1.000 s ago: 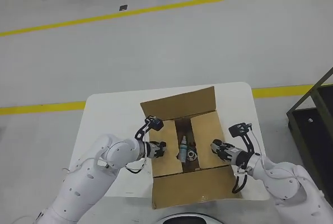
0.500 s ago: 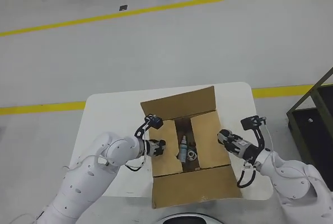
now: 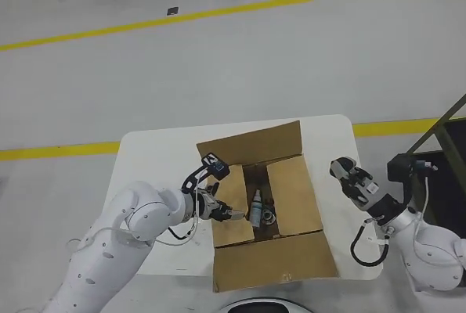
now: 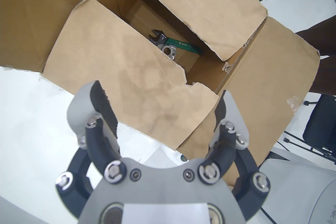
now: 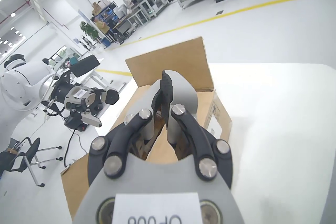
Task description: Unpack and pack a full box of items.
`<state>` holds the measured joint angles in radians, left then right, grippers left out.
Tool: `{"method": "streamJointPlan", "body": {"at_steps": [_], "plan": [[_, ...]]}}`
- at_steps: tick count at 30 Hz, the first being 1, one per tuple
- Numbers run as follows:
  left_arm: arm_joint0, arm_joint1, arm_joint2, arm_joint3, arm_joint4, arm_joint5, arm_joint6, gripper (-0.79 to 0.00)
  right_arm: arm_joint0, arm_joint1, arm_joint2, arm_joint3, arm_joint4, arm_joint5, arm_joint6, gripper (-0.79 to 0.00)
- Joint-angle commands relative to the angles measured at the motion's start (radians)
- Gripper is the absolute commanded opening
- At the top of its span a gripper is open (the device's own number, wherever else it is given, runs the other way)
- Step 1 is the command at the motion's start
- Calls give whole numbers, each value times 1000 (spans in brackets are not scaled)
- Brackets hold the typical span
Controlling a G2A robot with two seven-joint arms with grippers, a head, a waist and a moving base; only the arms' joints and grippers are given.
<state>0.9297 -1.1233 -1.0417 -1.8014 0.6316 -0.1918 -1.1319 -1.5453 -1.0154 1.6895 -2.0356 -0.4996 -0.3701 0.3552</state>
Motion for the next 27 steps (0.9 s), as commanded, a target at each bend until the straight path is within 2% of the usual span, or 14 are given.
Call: {"method": "streamJointPlan", "body": {"at_steps": [1, 6, 9, 15, 20, 22, 27], "plan": [[0, 0, 0, 0, 0, 0, 0, 0, -14, -1, 11, -11, -27, -5, -35, -785], [0, 0, 0, 0, 0, 0, 0, 0, -46, -7, 12, -45, -84, 36, -107, -785], [0, 0, 0, 0, 0, 0, 0, 0, -51, -11, -6, -57, -99, 69, -110, -785], [10, 1, 0, -6, 23, -5, 29, 0, -51, -11, -6, -57, -99, 69, -110, -785], [32, 10, -14, -70, 160, -27, 100, 0, -51, -11, -6, -57, -99, 69, -110, -785], [44, 16, -21, -113, 262, -50, 132, 0, -51, -11, -6, -57, -99, 69, -110, -785], [125, 28, -58, -192, 410, -53, 266, 0, -51, -11, -6, -57, -99, 69, -110, -785]]}}
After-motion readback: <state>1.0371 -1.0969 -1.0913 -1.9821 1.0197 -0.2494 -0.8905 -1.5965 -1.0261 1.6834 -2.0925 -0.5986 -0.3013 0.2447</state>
